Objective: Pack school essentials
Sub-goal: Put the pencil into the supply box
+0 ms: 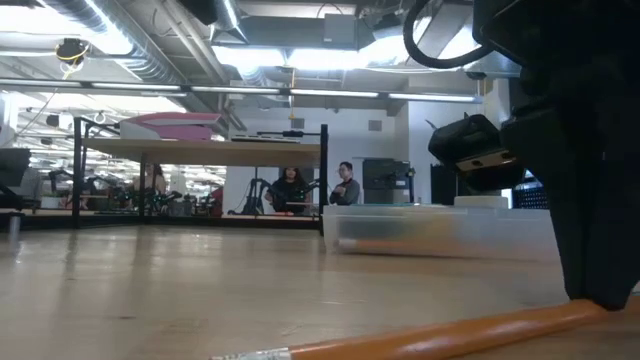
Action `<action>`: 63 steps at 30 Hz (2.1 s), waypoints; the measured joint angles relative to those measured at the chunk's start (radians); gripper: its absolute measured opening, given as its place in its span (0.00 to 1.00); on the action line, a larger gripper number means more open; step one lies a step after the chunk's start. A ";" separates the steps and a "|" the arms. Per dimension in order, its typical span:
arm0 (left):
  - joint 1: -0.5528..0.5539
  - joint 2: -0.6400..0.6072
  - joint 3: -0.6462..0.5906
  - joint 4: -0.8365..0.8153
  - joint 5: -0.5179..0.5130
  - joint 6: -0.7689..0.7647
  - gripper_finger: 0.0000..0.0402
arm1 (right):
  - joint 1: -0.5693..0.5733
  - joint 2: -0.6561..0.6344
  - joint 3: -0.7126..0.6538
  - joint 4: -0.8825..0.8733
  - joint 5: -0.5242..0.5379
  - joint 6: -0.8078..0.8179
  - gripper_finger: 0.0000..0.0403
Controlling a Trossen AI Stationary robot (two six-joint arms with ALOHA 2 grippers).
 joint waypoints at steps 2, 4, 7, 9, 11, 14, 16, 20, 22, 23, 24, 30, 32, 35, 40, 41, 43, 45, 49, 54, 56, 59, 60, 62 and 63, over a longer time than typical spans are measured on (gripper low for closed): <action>0.000 0.000 0.000 0.000 0.000 -0.001 0.97 | 0.000 -0.002 0.000 0.012 -0.001 0.000 0.02; 0.000 0.000 0.000 0.000 0.000 -0.001 0.97 | 0.000 -0.002 0.000 0.021 -0.001 0.000 0.01; 0.000 0.000 0.000 0.000 0.000 -0.001 0.97 | 0.000 -0.001 -0.002 0.039 -0.003 0.000 0.01; 0.000 0.000 0.000 0.000 0.000 -0.001 0.97 | 0.000 0.000 -0.002 0.040 -0.002 0.000 0.01; 0.000 0.000 0.000 0.000 0.000 -0.001 0.97 | 0.000 0.000 -0.002 0.040 -0.002 0.000 0.01; 0.000 0.000 0.000 0.000 -0.005 -0.001 0.97 | 0.000 0.000 -0.002 0.040 -0.007 -0.001 0.01; 0.000 0.000 0.000 0.000 -0.009 -0.001 0.97 | 0.000 0.000 -0.002 0.040 -0.007 -0.001 0.04; 0.000 0.000 0.000 0.000 -0.010 -0.001 0.97 | 0.000 0.000 -0.002 0.030 -0.008 0.002 0.09; 0.000 0.000 0.000 0.000 -0.010 -0.001 0.97 | 0.001 0.002 -0.003 0.024 -0.010 0.006 0.12; 0.000 0.000 0.000 0.000 -0.010 -0.001 0.97 | 0.000 0.002 -0.003 0.023 -0.013 0.018 0.13; 0.000 0.000 0.000 0.000 -0.010 -0.001 0.97 | 0.000 0.002 -0.003 0.023 -0.022 0.026 0.15; 0.000 0.000 0.000 -0.001 -0.010 0.000 0.97 | -0.005 0.003 0.089 -0.192 -0.071 0.045 0.17; 0.000 0.000 0.000 -0.001 -0.010 0.003 0.97 | -0.008 0.005 0.134 -0.304 -0.078 0.048 0.17; 0.000 0.000 0.000 -0.001 -0.011 0.014 0.97 | -0.010 0.004 0.181 -0.389 -0.088 0.063 0.16; 0.000 0.000 0.000 -0.001 -0.011 0.019 0.97 | -0.010 0.003 0.186 -0.399 -0.089 0.079 0.15; 0.000 0.000 0.000 -0.001 -0.011 0.022 0.97 | -0.010 0.003 0.185 -0.400 -0.089 0.083 0.15; 0.000 0.000 0.000 -0.001 -0.011 0.025 0.97 | -0.010 0.004 0.184 -0.400 -0.082 0.101 0.15; 0.000 0.000 0.000 -0.001 -0.011 0.025 0.97 | -0.010 0.004 0.184 -0.399 -0.081 0.101 0.15; 0.000 0.000 0.000 -0.001 -0.011 0.026 0.97 | -0.010 0.004 0.184 -0.397 -0.078 0.085 0.15; 0.000 0.000 0.000 -0.001 -0.011 0.026 0.97 | -0.010 0.004 0.184 -0.395 -0.086 0.074 0.15; 0.000 0.000 0.000 -0.001 -0.012 0.026 0.97 | -0.010 0.004 0.184 -0.395 -0.087 0.075 0.15; 0.000 0.000 0.000 -0.001 -0.012 0.026 0.97 | -0.010 0.004 0.184 -0.394 -0.086 0.074 0.15; 0.000 0.000 0.000 -0.001 -0.012 0.026 0.97 | -0.010 0.004 0.184 -0.395 -0.081 0.075 0.15; 0.000 0.000 0.000 -0.001 -0.012 0.026 0.97 | -0.010 0.004 0.184 -0.395 -0.076 0.082 0.15; 0.000 0.000 0.000 -0.001 -0.013 0.026 0.97 | -0.010 0.004 0.184 -0.395 -0.077 0.083 0.15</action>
